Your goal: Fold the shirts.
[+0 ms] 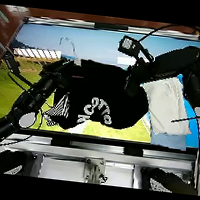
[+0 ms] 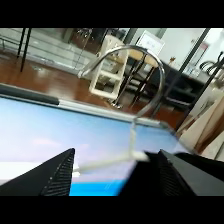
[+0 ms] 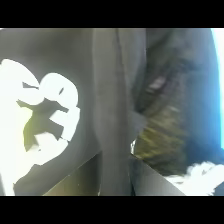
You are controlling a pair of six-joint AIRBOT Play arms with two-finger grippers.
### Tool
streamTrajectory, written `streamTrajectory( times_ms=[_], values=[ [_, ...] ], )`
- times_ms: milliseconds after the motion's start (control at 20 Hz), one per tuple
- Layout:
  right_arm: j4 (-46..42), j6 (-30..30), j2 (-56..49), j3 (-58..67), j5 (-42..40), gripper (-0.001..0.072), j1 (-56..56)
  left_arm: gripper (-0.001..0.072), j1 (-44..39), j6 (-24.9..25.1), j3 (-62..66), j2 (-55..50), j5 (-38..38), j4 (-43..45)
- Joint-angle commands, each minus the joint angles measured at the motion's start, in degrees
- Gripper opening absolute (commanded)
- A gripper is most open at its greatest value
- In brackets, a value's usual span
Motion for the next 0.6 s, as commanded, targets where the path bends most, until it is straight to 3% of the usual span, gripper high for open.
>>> streamTrajectory(
  times_ms=[0, 150, 250, 300, 350, 450, 550],
  values=[
    [0.9, 3.2, 0.5, 0.1, 0.1, 0.0070, -0.1, 0.0605, 4.1, 2.0, 0.1, 2.1, -8.4, 0.5],
    [0.7, 3.7, 0.6, 0.0, 0.3, 0.0070, -0.1, 0.0587, 6.1, 8.0, 0.1, 7.9, -10.1, 0.7],
    [0.7, 3.7, 0.6, 0.1, 1.7, 0.0070, -0.1, 0.0580, 8.3, 8.2, 0.2, 12.8, -10.4, 0.7],
    [0.7, 3.7, 0.6, 0.1, 2.3, 0.0070, -0.1, 0.0503, 9.7, 8.3, 0.2, 15.0, -11.4, 0.7],
    [0.7, 3.7, 0.6, 0.1, 2.7, 0.0070, -0.1, 0.0491, 11.3, 9.1, 0.2, 17.0, -13.3, 0.7],
    [0.7, 3.7, 0.6, 0.0, 2.8, 0.0070, -0.1, 0.0494, 15.2, 10.7, 0.2, 20.2, -20.1, 0.7],
    [0.6, 3.3, 0.6, 0.0, 2.9, 0.0070, -0.1, 0.0511, 20.5, 8.8, 0.2, 21.8, -31.5, 0.7]
  ],
)
